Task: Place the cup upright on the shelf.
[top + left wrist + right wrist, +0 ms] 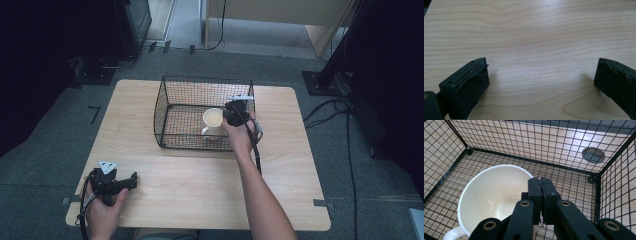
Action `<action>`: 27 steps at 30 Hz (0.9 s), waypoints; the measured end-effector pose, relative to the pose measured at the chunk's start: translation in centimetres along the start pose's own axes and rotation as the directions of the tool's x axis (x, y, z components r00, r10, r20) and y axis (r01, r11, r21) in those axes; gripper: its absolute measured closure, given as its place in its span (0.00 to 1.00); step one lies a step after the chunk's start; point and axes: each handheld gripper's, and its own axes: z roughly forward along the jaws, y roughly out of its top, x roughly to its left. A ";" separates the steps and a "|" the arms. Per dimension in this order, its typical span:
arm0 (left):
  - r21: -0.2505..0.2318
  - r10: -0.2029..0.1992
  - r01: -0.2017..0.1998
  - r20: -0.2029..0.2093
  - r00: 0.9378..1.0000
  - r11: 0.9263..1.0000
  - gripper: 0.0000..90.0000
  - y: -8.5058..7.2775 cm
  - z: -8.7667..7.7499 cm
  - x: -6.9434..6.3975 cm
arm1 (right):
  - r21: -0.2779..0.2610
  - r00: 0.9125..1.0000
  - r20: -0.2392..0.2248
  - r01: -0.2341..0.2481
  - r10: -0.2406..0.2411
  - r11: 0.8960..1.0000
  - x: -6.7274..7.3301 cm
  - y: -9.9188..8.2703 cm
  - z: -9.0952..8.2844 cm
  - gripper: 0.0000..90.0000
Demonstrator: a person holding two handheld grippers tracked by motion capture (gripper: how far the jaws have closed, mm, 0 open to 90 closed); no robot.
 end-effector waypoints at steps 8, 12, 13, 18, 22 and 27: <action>0.000 0.001 -0.001 0.000 1.000 1.000 0.00 0.0 0.0 0.0 | -0.063 0.999 -0.022 0.029 -0.031 0.998 0.6 -0.3 -1.1 0.55; 0.000 0.000 0.000 0.000 1.000 1.000 0.00 0.0 0.0 0.0 | -0.084 0.996 -0.054 0.062 -0.067 0.995 1.3 -0.6 -2.4 0.46; 0.000 0.000 0.000 0.000 1.000 1.000 0.00 0.0 0.0 0.0 | -0.093 0.996 -0.061 0.062 -0.068 0.994 1.4 -0.7 -2.7 0.43; 0.000 0.000 0.000 0.000 1.000 1.000 0.00 0.0 0.0 0.0 | -0.126 0.994 -0.072 0.073 -0.082 0.989 1.8 -1.1 -4.6 0.29; 0.000 0.000 0.000 0.000 1.000 1.000 0.00 0.0 0.0 0.0 | -0.131 0.994 -0.054 0.088 -0.095 0.988 2.1 -1.6 -5.5 0.20; -0.001 0.000 0.000 0.000 1.000 1.000 0.00 0.0 0.0 0.0 | -0.135 0.992 -0.062 0.104 -0.113 0.985 2.3 -2.3 -6.9 0.08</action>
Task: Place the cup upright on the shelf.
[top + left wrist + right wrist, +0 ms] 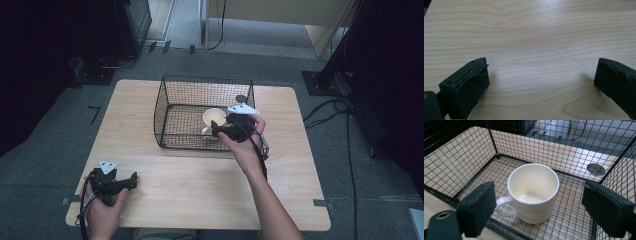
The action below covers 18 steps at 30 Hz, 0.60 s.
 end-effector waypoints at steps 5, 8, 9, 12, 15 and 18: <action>0.000 0.000 0.000 0.000 1.000 1.000 0.00 0.0 0.0 0.0 | 0.001 1.000 -0.027 0.006 -0.006 1.000 -0.1 -0.7 -1.2 0.00; 0.000 0.000 0.000 0.001 1.000 1.000 0.00 0.0 0.0 0.0 | -0.007 0.999 -0.033 0.010 -0.010 1.000 -0.4 -1.3 -1.9 0.00; -0.001 -0.001 0.001 0.001 1.000 1.000 0.00 0.0 0.0 0.0 | -0.010 1.000 -0.029 0.009 -0.009 1.000 -0.6 -1.6 -2.1 0.00; -0.001 0.001 -0.001 0.000 1.000 1.000 0.00 0.0 0.0 0.0 | -0.001 0.999 -0.045 -0.014 0.014 1.000 -1.2 -2.2 -2.6 0.00; -0.002 0.000 0.000 0.000 1.000 1.000 0.00 0.0 0.0 0.0 | -0.007 0.999 -0.042 -0.014 0.013 1.000 -1.6 -2.8 -3.2 0.00; -0.002 0.000 0.000 0.000 1.000 1.000 0.00 0.0 0.0 0.0 | -0.017 0.998 -0.055 -0.012 0.011 1.000 -2.0 -3.4 -3.8 0.00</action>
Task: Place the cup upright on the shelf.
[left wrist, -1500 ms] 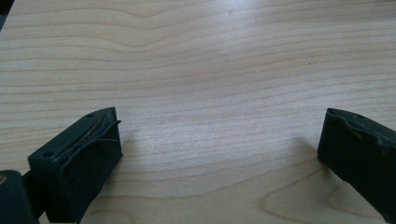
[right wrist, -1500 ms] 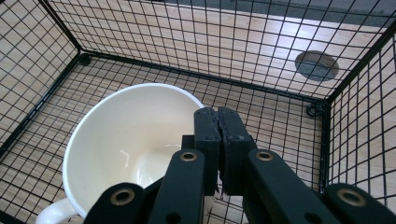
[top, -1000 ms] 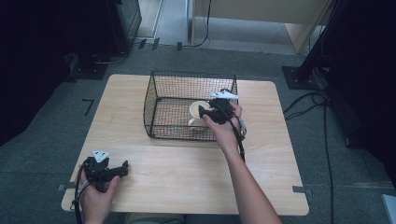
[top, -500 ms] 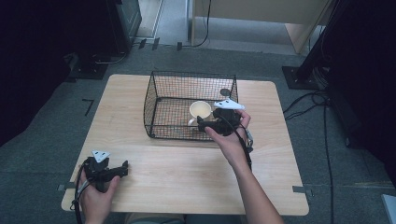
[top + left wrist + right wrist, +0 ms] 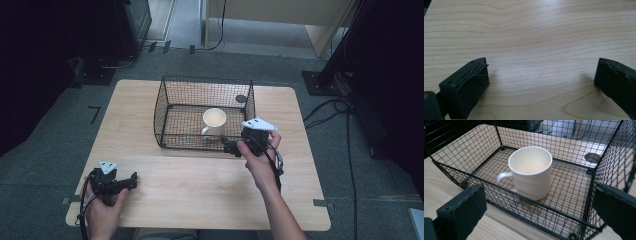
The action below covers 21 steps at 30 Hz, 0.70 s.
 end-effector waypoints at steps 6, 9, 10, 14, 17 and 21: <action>0.000 0.000 0.000 0.000 1.000 1.000 0.00 0.0 0.0 0.0 | -0.010 1.000 -0.009 -0.002 0.001 1.000 -0.6 -1.3 -1.3 0.00; 0.002 0.002 -0.002 0.000 1.000 1.000 0.00 0.0 0.0 0.0 | -0.013 1.000 0.001 -0.006 0.006 1.000 -1.1 -2.1 -1.8 0.00; 0.003 0.002 -0.002 0.000 1.000 1.000 0.00 0.0 0.0 0.0 | -0.014 1.000 0.011 -0.005 0.005 1.000 -1.6 -2.7 -2.1 0.00; 0.001 0.001 -0.001 0.000 1.000 1.000 0.00 0.0 0.0 0.0 | -0.015 0.999 0.031 -0.008 0.009 1.000 -2.4 -3.7 -2.5 0.00; 0.001 0.000 0.000 0.000 1.000 1.000 0.00 0.0 0.0 0.0 | -0.011 0.999 0.047 -0.019 0.019 1.000 -3.3 -4.6 -2.8 0.00; 0.003 0.003 -0.003 0.000 1.000 1.000 0.00 0.0 0.0 0.0 | -0.011 0.998 0.053 -0.031 0.031 0.999 -4.4 -5.7 -3.3 0.00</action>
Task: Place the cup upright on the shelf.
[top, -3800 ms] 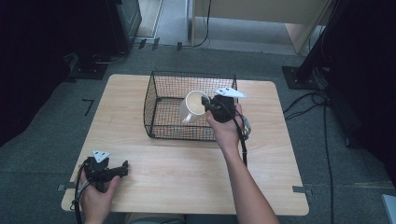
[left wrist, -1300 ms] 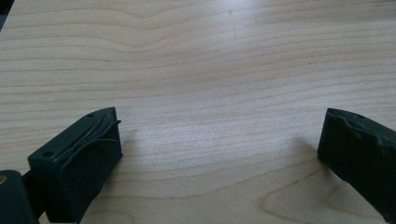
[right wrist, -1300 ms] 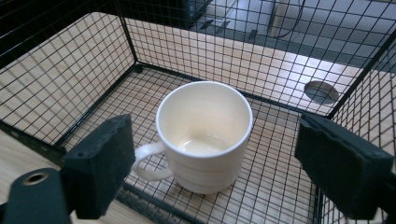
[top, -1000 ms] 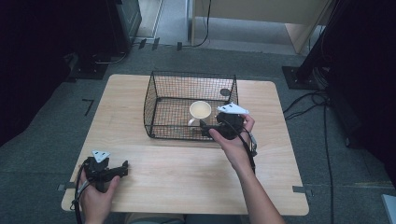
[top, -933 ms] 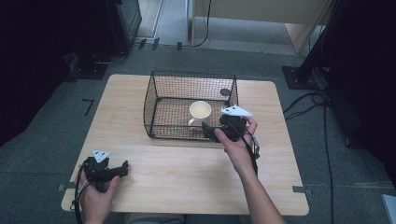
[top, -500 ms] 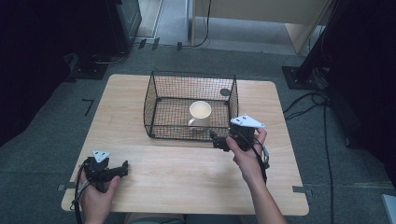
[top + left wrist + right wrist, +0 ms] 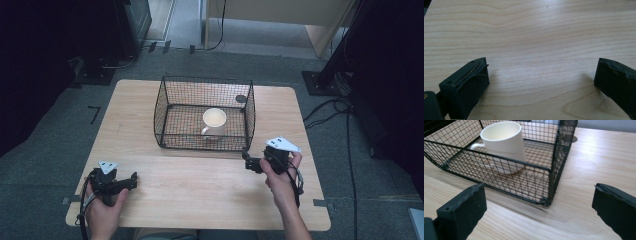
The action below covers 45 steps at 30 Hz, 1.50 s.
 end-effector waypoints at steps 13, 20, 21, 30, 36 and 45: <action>0.000 0.000 0.000 0.000 1.000 1.000 0.00 0.0 0.0 0.0 | 0.015 0.999 0.034 -0.038 0.037 0.999 -3.5 -3.5 -0.8 0.00; 0.000 -0.001 0.001 0.000 1.000 1.000 0.00 0.0 0.0 0.0 | 0.037 0.995 0.072 -0.069 0.066 0.997 -5.4 -5.5 -1.0 0.00; 0.000 -0.001 0.001 0.000 1.000 1.000 0.00 0.0 0.0 0.0 | 0.041 0.994 0.078 -0.074 0.070 0.996 -5.6 -5.8 -1.1 0.00; 0.000 0.000 0.000 0.000 1.000 1.000 0.00 0.0 0.0 0.0 | 0.069 0.988 0.122 -0.102 0.093 0.992 -7.5 -7.8 -1.8 0.00; 0.000 0.000 0.000 0.000 1.000 1.000 0.00 0.0 0.0 0.0 | 0.080 0.984 0.148 -0.116 0.104 0.990 -8.8 -8.9 -2.5 0.00; 0.000 0.000 0.000 0.000 1.000 1.000 0.00 0.0 0.0 0.0 | 0.095 0.973 0.201 -0.137 0.116 0.986 -10.8 -10.5 -3.8 0.00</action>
